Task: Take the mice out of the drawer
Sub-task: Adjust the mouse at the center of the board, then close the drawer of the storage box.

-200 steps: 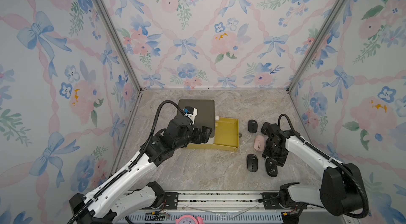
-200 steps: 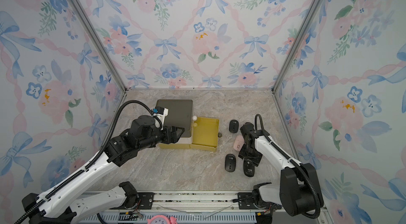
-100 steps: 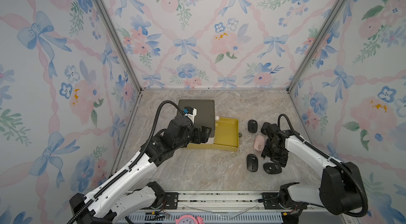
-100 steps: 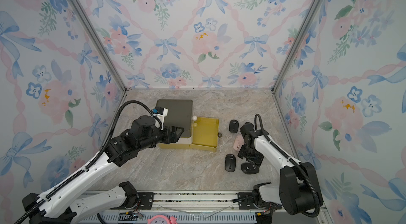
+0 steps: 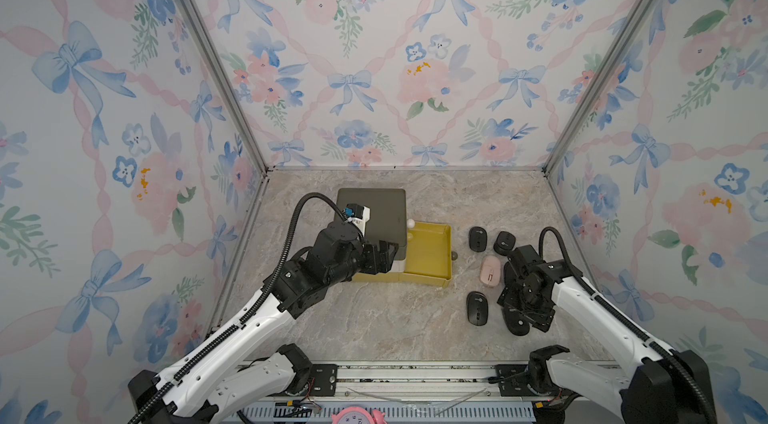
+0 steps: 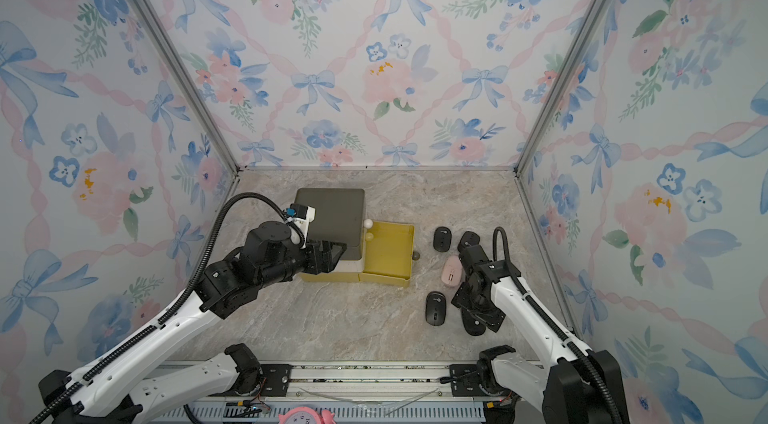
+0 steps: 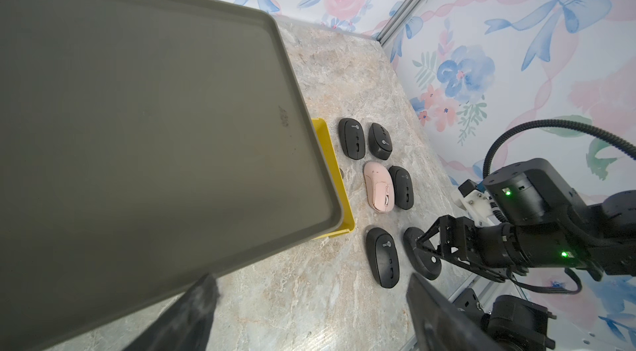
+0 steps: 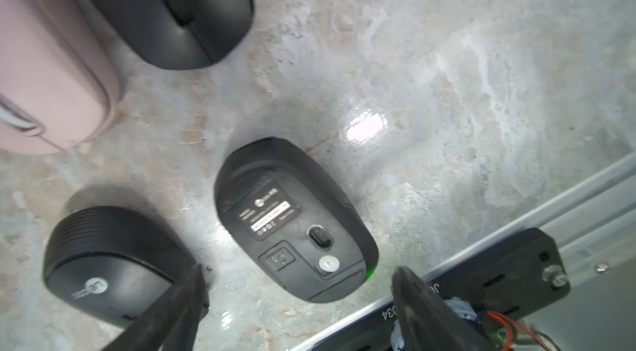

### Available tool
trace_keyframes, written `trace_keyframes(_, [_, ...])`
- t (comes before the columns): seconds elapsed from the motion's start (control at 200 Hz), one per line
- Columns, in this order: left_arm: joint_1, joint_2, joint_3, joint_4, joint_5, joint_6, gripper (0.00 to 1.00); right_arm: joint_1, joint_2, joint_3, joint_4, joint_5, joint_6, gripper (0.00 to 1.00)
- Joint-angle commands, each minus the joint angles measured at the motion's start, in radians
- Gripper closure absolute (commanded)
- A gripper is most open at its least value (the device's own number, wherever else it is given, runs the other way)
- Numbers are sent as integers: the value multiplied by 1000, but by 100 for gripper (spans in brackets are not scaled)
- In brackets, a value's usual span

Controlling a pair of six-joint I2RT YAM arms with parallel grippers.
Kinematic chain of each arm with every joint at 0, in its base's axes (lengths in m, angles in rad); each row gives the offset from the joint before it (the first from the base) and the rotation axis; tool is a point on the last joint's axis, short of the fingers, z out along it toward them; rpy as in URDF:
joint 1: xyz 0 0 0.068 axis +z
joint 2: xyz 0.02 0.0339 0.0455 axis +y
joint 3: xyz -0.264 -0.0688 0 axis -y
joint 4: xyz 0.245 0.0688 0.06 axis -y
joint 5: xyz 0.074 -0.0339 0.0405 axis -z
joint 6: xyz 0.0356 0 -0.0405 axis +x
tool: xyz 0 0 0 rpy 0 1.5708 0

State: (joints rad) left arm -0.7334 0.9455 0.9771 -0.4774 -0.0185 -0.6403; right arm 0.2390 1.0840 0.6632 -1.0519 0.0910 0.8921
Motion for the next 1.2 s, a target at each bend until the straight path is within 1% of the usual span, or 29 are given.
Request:
trace_keyframes(0.0, [-6,-15,-15,-7,6,3,12,-30,-9,-39,19,-48,20,16])
trace_keyframes(0.1, [-6,-18,-16,-6,7,12,12,-35,12,-42,41,-54,-6,20])
trace_keyframes(0.275, [-7,-25,-22,-7,8,13,12,-62,43,-55,63,-41,-54,24])
trace_keyframes(0.395, [-6,-34,-27,-7,-2,11,12,-73,54,-49,61,-43,-87,30])
trace_keyframes(0.48, [-6,-36,-28,-6,-21,10,12,-72,28,1,21,-28,-110,27])
trace_keyframes(0.535, [-5,-36,-23,-9,-31,12,12,-73,4,40,-14,-15,-123,22])
trace_keyframes(0.58, [-4,-36,-14,-10,-44,22,11,-71,-17,59,-17,-28,-131,19])
trace_keyframes(0.655, [4,-37,12,-24,-65,31,11,-50,-26,106,-33,-37,-145,18])
trace_keyframes(0.735, [19,-46,34,-36,-86,41,11,-11,0,166,-37,-45,-159,18])
trace_keyframes(0.78, [38,-50,44,-42,-89,44,11,2,18,191,-40,-49,-165,18])
trace_keyframes(0.835, [69,-51,53,-53,-83,52,11,16,33,217,-11,-89,-168,19])
trace_keyframes(0.9, [119,-49,55,-59,-69,57,11,71,46,234,92,-152,-165,22])
trace_keyframes(0.97, [181,-44,52,-59,-30,59,11,137,86,253,247,-239,-165,24])
trace_keyframes(1.03, [232,-32,56,-64,-9,69,11,155,143,260,349,-307,-132,26])
trace_keyframes(1.11, [284,-15,56,-64,13,85,11,171,223,275,427,-324,-92,31])
trace_keyframes(1.195, [343,4,59,-66,60,91,12,176,301,290,484,-336,-85,32])
